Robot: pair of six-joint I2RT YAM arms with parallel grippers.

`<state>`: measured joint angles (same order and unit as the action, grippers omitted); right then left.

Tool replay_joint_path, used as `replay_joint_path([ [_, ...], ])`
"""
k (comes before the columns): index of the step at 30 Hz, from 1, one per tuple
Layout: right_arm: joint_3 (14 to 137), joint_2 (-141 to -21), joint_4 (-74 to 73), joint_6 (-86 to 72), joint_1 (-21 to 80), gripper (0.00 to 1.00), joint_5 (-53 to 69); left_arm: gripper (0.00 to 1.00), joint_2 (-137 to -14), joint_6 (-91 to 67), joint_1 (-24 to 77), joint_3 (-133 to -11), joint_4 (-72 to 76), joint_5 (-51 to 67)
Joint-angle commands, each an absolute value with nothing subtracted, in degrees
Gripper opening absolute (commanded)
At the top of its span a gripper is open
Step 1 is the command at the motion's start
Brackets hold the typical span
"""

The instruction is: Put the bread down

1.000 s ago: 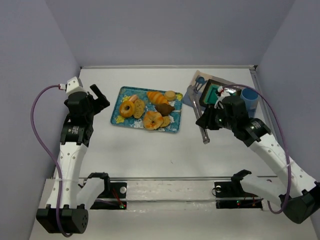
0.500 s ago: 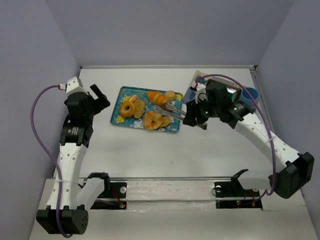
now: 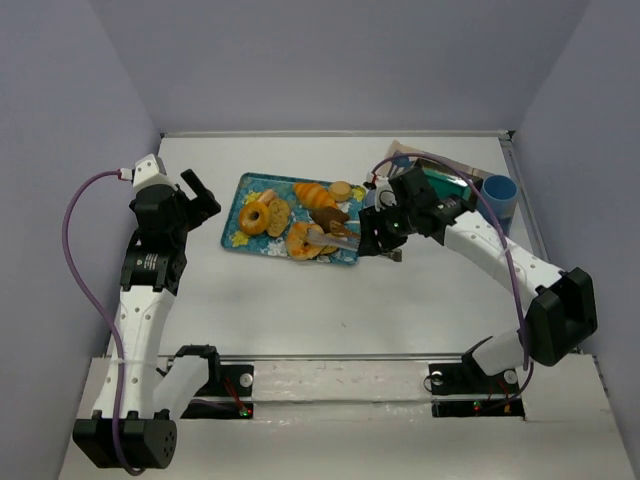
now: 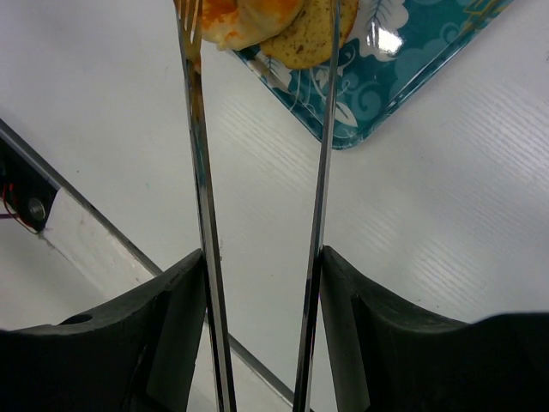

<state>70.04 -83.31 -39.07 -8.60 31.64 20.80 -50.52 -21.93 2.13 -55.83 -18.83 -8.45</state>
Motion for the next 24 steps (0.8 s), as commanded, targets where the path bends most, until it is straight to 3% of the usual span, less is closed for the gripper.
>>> replay_joint_path([
  [1, 73.3, -83.9, -37.9, -9.4, 32.5, 0.58, 22.3, 0.99, -50.4, -21.5, 1.9, -55.0, -17.0, -7.8],
  [9, 73.7, -87.5, -37.0, -10.2, 32.5, 0.55, 23.9, 0.99, -50.0, -21.4, 1.8, -55.0, -17.1, -8.2],
  [24, 75.8, -88.0, -38.1, -9.8, 33.0, 0.19, 23.8, 0.99, -48.1, -21.6, 1.8, -54.8, -17.2, -9.8],
])
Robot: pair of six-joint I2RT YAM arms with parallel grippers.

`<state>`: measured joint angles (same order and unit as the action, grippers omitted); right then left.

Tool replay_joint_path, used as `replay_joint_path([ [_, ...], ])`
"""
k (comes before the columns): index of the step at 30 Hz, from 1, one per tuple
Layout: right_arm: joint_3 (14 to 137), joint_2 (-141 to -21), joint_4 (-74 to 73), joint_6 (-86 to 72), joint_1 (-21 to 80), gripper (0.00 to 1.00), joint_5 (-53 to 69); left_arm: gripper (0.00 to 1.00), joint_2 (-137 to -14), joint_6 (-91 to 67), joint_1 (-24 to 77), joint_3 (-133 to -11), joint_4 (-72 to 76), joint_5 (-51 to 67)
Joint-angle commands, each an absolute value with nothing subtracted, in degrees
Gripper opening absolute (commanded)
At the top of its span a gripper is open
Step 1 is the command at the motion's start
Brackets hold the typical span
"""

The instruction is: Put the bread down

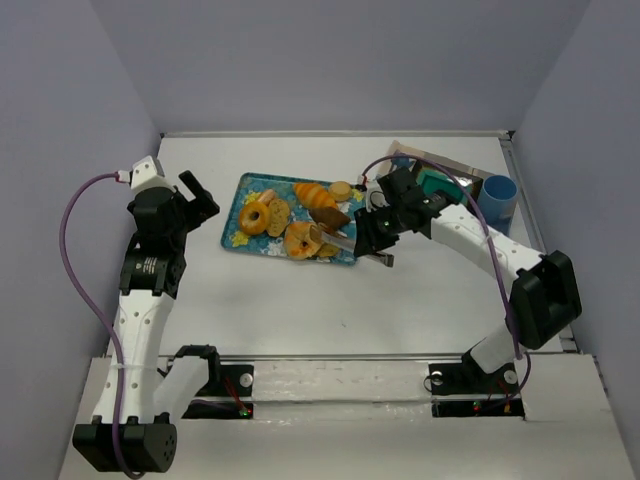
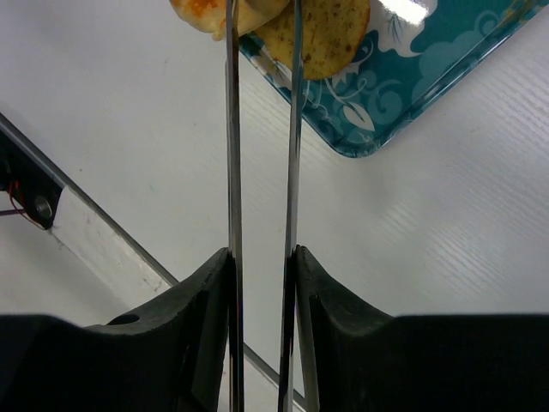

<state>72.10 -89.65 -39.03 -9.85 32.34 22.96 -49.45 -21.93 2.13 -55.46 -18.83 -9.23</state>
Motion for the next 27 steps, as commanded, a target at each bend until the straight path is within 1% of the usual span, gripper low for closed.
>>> replay_joint_path([
  [1, 76.0, -87.5, -38.2, -10.1, 33.0, 0.19, 23.6, 0.99, -48.0, -21.5, 1.8, -54.8, -17.3, -9.8],
  [6, 78.9, -83.2, -38.8, -12.6, 33.0, 0.08, 20.2, 0.99, -47.6, -21.6, 1.8, -54.7, -17.2, -9.8],
  [12, 82.6, -77.3, -39.2, -16.6, 33.0, 0.07, 12.8, 0.99, -47.5, -21.7, 1.8, -54.6, -17.0, -9.3],
  [16, 82.2, -72.6, -39.1, -19.9, 28.4, 0.07, 5.6, 0.99, -48.1, -21.6, 1.8, -55.0, -17.1, -8.7],
  [19, 80.8, -69.9, -39.0, -22.7, 21.6, 0.07, 1.9, 0.99, -48.5, -21.6, 1.9, -55.1, -17.1, -8.0],
  [20, 79.6, -68.9, -38.8, -23.3, 17.2, 0.07, 1.8, 0.99, -48.9, -21.5, 1.8, -55.0, -17.1, -7.8],
  [25, 76.2, -68.7, -38.3, -27.8, 9.8, 0.07, -6.8, 0.99, -49.7, -21.8, 1.8, -55.2, -17.4, -7.3],
  [27, 74.8, -69.4, -38.1, -28.9, 6.3, 0.07, -8.4, 0.99, -50.0, -21.9, 1.8, -55.3, -17.4, -7.0],
])
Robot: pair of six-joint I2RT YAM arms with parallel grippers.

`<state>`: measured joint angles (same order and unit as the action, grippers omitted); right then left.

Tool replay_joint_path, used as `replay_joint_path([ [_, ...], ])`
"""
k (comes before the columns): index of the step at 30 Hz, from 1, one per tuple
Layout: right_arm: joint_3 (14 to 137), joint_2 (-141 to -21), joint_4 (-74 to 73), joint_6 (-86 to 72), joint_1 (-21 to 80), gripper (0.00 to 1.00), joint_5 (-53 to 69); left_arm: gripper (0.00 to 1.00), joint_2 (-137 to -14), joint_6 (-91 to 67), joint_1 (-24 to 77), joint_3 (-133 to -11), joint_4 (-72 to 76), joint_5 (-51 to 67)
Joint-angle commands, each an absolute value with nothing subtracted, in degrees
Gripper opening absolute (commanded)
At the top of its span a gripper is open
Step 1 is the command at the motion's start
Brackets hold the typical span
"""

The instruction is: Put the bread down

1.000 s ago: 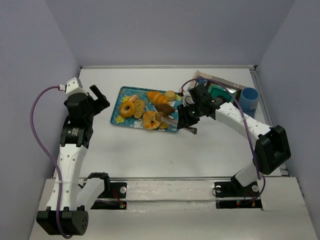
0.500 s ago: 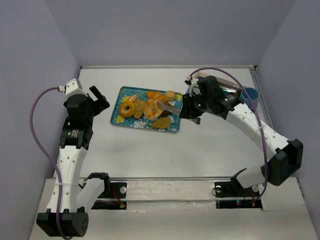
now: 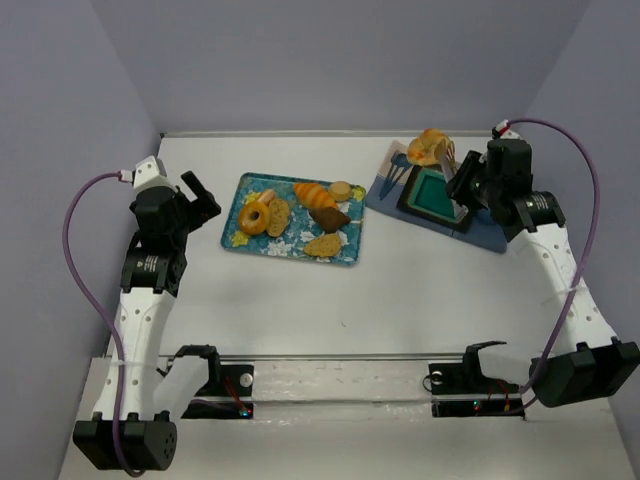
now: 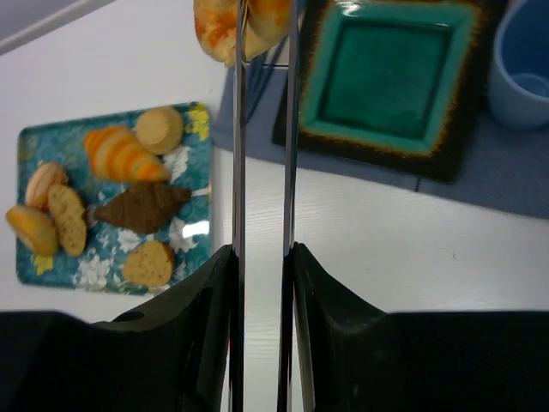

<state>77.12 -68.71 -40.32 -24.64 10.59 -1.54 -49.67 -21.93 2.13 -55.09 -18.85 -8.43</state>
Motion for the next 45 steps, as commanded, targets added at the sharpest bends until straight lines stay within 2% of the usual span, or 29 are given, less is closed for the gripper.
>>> replay_joint_path([
  [1, 74.3, -70.3, -37.8, -29.6, 4.2, 0.07, -8.4, 0.99, -50.2, -21.9, 1.8, -55.3, -17.4, -6.9],
  [10, 69.0, -77.5, -33.5, -31.5, -0.3, 0.09, -6.5, 0.99, -51.9, -22.0, 1.8, -55.5, -17.4, -5.7],
  [12, 68.6, -78.8, -33.3, -31.6, -0.4, 0.15, -6.2, 0.99, -52.3, -21.9, 1.8, -55.8, -17.3, -5.5],
  [17, 68.1, -78.5, -33.2, -31.1, -0.4, 0.36, -5.1, 0.99, -52.8, -21.6, 1.8, -56.2, -17.2, -5.2],
  [25, 68.6, -75.0, -34.1, -28.8, -0.4, 0.50, -3.2, 0.99, -52.7, -21.6, 1.9, -56.2, -17.1, -4.8],
  [39, 68.8, -67.9, -39.0, -25.8, -0.4, 0.51, -1.4, 0.99, -52.1, -21.4, 1.8, -55.7, -17.4, -5.3],
  [43, 67.5, -63.7, -38.6, -18.0, -0.4, 0.49, 10.8, 0.99, -51.9, -21.6, 1.8, -55.8, -17.4, -5.3],
  [45, 64.9, -61.8, -38.2, -17.1, 1.2, 0.48, 11.8, 0.99, -51.8, -22.1, 1.8, -55.8, -17.3, -5.3],
])
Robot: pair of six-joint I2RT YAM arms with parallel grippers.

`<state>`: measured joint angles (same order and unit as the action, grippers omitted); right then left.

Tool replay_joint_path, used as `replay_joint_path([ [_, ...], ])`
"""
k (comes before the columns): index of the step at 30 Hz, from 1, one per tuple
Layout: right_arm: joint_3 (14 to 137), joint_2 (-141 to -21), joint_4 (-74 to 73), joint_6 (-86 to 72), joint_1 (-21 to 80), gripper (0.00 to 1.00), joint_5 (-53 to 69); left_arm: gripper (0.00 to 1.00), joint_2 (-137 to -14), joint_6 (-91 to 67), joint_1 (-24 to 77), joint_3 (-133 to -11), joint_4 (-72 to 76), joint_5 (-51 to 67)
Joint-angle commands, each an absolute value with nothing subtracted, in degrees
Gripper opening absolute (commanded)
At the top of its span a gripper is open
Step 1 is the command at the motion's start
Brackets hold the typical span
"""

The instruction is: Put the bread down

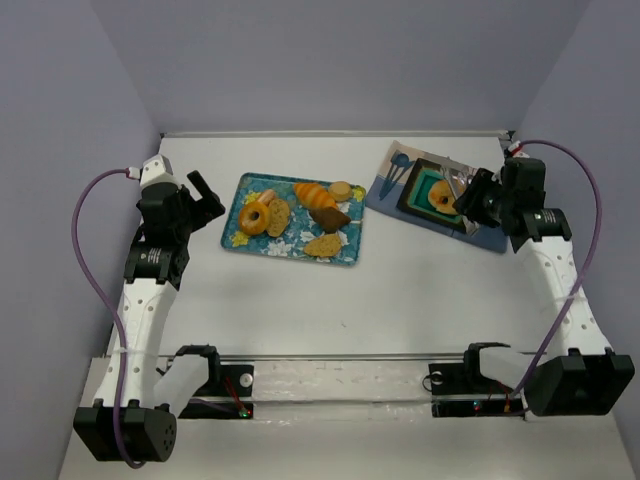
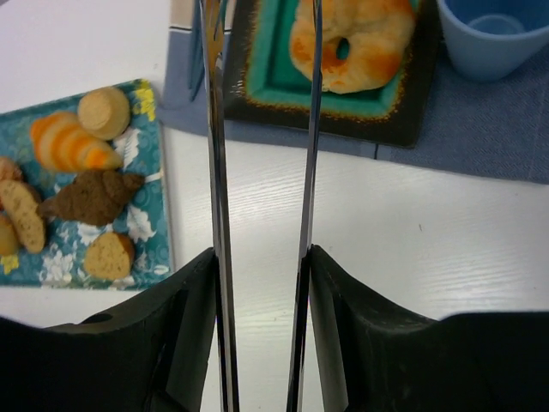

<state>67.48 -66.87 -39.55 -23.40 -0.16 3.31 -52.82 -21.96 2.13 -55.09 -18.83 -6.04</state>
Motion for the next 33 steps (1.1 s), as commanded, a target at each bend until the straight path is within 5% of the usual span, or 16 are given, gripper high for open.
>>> replay_joint_path([
  [1, 64.9, -60.8, -37.5, -16.9, 2.3, 0.48, 11.9, 0.99, -51.8, -22.1, 1.8, -55.8, -17.4, -5.2],
  [7, 53.6, -58.4, -30.3, -19.2, 17.8, 0.48, 11.2, 0.99, -52.3, -23.1, 1.9, -55.5, -17.7, -5.8],
  [19, 42.1, -63.5, -28.0, -23.5, 24.1, 0.51, -1.6, 0.99, -51.4, -27.3, 2.0, -52.0, -18.0, -2.5],
  [27, 42.2, -59.4, -31.2, -26.0, 24.7, 0.82, -4.4, 0.99, -50.3, -27.9, 2.2, -51.2, -17.8, -2.8],
  [28, 42.8, -59.0, -31.5, -26.0, 24.7, 0.95, -4.8, 0.99, -50.2, -27.9, 2.2, -51.3, -17.9, -2.8],
  [33, 49.9, -57.7, -35.4, -24.7, 24.7, 1.00, -8.4, 0.99, -49.6, -27.4, 2.2, -51.7, -18.3, -3.3],
])
